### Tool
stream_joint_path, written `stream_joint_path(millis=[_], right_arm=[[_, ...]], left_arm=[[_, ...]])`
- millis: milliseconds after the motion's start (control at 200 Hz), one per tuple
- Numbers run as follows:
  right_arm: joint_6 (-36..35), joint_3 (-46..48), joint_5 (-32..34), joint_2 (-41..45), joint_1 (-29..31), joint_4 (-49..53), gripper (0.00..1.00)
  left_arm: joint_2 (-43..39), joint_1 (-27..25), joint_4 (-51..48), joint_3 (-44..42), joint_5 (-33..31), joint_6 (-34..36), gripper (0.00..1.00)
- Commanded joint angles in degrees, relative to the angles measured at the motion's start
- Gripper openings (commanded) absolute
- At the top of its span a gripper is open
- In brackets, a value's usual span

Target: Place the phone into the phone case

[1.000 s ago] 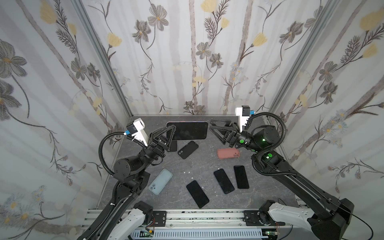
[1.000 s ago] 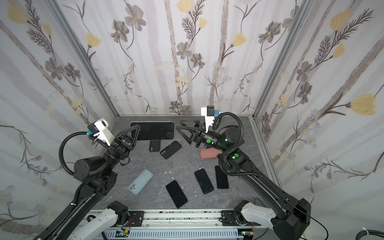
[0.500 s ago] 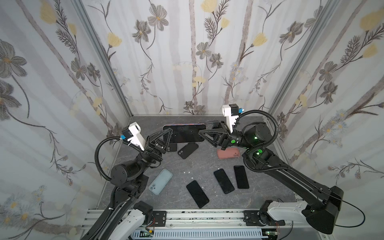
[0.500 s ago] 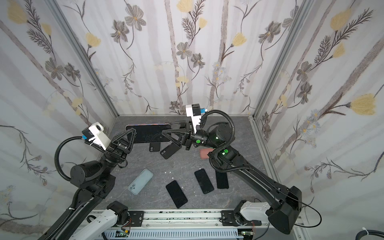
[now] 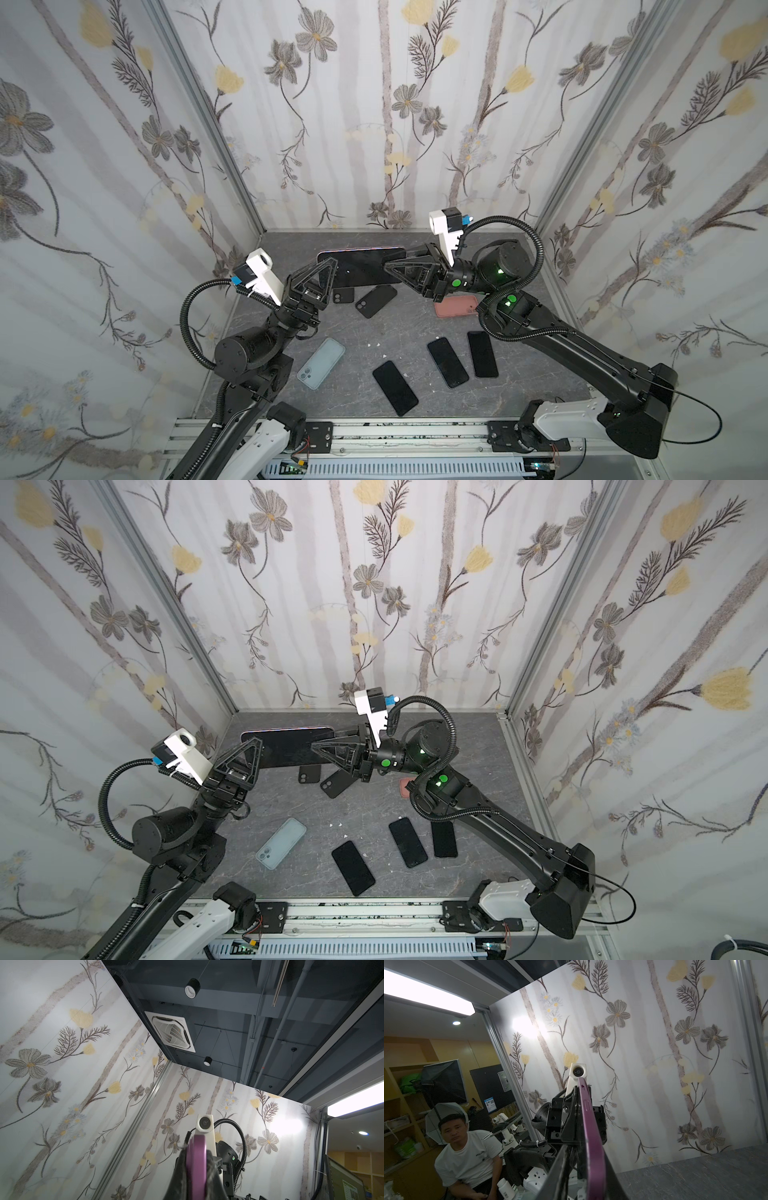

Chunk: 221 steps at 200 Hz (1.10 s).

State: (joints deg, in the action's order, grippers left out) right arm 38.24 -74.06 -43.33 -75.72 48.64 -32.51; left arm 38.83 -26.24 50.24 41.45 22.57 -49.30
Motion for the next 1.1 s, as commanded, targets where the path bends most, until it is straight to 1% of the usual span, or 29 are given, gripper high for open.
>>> stream_joint_path(millis=[0, 125, 205, 235, 255, 295, 315, 330, 355, 405, 455, 495, 559, 589, 609, 624, 659, 699, 724, 734, 759, 844, 999, 1099], right_arm=[[-1.1, -1.1, -1.4, -0.3, 0.3, 0.1, 0.16], [-1.4, -1.2, -1.2, -0.3, 0.3, 0.5, 0.06], [-1.5, -1.3, -0.9, 0.0, 0.3, 0.6, 0.0], [-1.6, -1.3, -0.5, 0.1, 0.3, 0.8, 0.0], [-1.7, -1.3, -0.1, 0.2, 0.3, 1.0, 0.0], [-2.1, -1.3, 0.9, 0.4, 0.3, 1.6, 0.0], [-2.3, -1.3, 1.7, 0.7, 0.3, 2.0, 0.0], [-2.6, -1.3, 2.4, 0.9, 0.3, 2.5, 0.0], [-3.2, -1.3, 3.6, 1.3, 0.2, 3.5, 0.0], [-4.7, -1.3, 6.7, 2.4, 0.1, 5.6, 0.0], [-6.1, -1.0, 10.8, 3.6, -0.2, 8.1, 0.0], [-7.1, -0.7, 14.5, 4.7, -0.6, 10.4, 0.0], [-9.0, -0.5, 21.6, 6.6, -1.1, 15.3, 0.0], [-10.1, -0.4, 25.1, 7.4, -1.1, 18.1, 0.0], [-10.9, -0.2, 28.6, 8.1, -1.2, 20.3, 0.0], [-11.1, -0.3, 29.5, 8.4, -1.3, 21.2, 0.0], [-12.3, -0.2, 34.2, 9.3, -1.2, 24.4, 0.0], [-13.2, 0.0, 38.1, 10.2, -1.2, 27.7, 0.0], [-13.7, 0.3, 40.2, 10.8, -1.2, 29.3, 0.0], [-14.0, 0.5, 40.6, 10.9, -2.6, 29.9, 0.0], [-14.7, 1.0, 42.3, 11.7, -3.5, 31.1, 0.0], [-16.5, 3.5, 45.4, 13.9, -5.9, 33.1, 0.0], [-19.5, 5.3, 45.9, 15.0, -12.6, 35.8, 0.0], [-22.7, 4.7, 45.4, 14.5, -15.6, 37.8, 0.0]], left_arm=[[0.1, 0.1, 1.4, 0.7, -0.8, 0.7, 0.0], [-0.2, 0.1, 0.3, 0.8, -1.4, 0.9, 0.0], [-0.7, 0.1, -1.7, 0.9, -3.2, 1.8, 0.0], [-1.0, 0.1, -3.2, 1.1, -4.2, 2.3, 0.0], [-1.3, 0.1, -4.3, 1.3, -5.1, 2.8, 0.13], [-1.9, 0.1, -6.6, 1.4, -6.6, 4.2, 0.5], [-2.3, 0.1, -7.7, 1.4, -7.6, 5.0, 0.61], [-2.6, 0.1, -8.6, 1.4, -8.3, 5.5, 0.66], [-3.2, 0.1, -10.2, 1.4, -9.8, 6.5, 0.71], [-4.5, 0.1, -14.1, 1.3, -13.7, 8.2, 0.78], [-6.0, 0.1, -18.2, 1.2, -18.7, 9.2, 0.83], [-7.2, 0.1, -21.2, 0.9, -23.0, 9.6, 0.85], [-9.1, 0.0, -26.4, 0.3, -30.2, 10.1, 0.85], [-9.6, 0.1, -29.1, 0.3, -33.5, 10.0, 0.84], [-9.9, 0.1, -31.2, 0.4, -35.6, 10.2, 0.83], [-9.9, 0.1, -32.8, 0.7, -37.0, 10.2, 0.81], [-9.6, 0.0, -36.9, 1.6, -39.7, 10.1, 0.8], [-8.5, 0.1, -40.5, 2.8, -40.8, 11.0, 0.79], [-7.5, 0.1, -42.4, 3.6, -40.8, 11.6, 0.79], [-7.1, 0.1, -43.1, 3.9, -40.8, 11.8, 0.79], [-5.7, 0.1, -44.5, 4.6, -40.5, 12.1, 0.79], [0.6, 0.1, -48.6, 7.3, -39.2, 12.7, 0.79], [16.6, 0.1, -50.0, 11.2, -31.7, 13.1, 0.8], [27.5, 0.2, -49.8, 14.1, -27.9, 10.8, 0.8]])
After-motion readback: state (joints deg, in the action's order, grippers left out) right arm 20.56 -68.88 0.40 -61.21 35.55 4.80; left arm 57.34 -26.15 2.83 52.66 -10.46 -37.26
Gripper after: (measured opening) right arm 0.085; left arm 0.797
